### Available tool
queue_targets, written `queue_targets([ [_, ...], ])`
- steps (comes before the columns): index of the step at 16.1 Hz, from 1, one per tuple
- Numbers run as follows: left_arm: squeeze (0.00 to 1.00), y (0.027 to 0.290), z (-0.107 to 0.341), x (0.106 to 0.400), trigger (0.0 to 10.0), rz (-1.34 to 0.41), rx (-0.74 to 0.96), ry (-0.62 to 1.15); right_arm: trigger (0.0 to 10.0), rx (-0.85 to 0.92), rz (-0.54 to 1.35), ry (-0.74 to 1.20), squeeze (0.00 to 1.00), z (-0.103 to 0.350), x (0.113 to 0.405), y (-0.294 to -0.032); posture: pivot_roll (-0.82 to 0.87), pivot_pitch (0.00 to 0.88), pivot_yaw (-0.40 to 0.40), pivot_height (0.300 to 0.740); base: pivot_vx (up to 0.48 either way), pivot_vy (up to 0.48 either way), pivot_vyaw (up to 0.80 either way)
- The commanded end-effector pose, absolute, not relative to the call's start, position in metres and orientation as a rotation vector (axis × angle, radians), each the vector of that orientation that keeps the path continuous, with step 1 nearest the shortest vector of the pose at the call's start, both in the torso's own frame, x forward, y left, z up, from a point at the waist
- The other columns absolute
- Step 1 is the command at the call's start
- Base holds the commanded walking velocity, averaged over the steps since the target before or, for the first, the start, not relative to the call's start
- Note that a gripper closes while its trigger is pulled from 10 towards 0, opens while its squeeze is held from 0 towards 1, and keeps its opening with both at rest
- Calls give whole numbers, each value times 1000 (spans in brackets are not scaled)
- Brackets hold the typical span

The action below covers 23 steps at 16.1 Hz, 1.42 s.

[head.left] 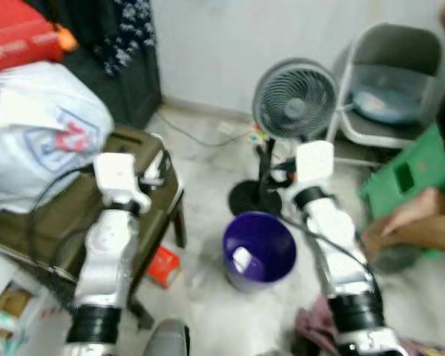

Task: Clean up the room

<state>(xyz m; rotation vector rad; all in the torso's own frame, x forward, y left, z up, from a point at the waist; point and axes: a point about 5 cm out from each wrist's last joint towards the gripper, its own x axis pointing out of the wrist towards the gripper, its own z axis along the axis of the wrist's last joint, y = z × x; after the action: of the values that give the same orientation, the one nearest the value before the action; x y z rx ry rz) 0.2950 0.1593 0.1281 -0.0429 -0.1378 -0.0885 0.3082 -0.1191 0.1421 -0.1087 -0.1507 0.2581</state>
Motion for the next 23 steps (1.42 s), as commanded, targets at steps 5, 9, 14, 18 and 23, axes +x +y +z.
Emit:
queue_targets([
  [5, 0, 151, 129, 292, 10000, -88, -30, -146, 10000, -121, 250, -166, 0, 144, 308, -120, 25, 0, -27, 740, 0, 0, 800],
  [9, 0, 148, 131, 296, 10000, -72, -26, -141, 10000, -119, 290, -166, 0, 145, 307, -116, 19, 0, -34, 740, 0, 0, 800],
  [14, 0, 142, 129, 296, 10000, -92, -13, -133, 10000, -108, 292, -165, 0, 145, 309, -115, 34, 0, -49, 740, 0, 0, 800],
  [18, 0, 138, 130, 296, 10000, -88, -31, -136, 10000, -115, 293, -168, 0, 145, 312, -115, 36, 0, -60, 740, 0, 0, 800],
  [23, 0, 148, 128, 296, 10000, -43, 2, -128, 10000, -118, 259, -181, 0, 148, 312, -123, 24, 0, -41, 740, 0, 0, 800],
])
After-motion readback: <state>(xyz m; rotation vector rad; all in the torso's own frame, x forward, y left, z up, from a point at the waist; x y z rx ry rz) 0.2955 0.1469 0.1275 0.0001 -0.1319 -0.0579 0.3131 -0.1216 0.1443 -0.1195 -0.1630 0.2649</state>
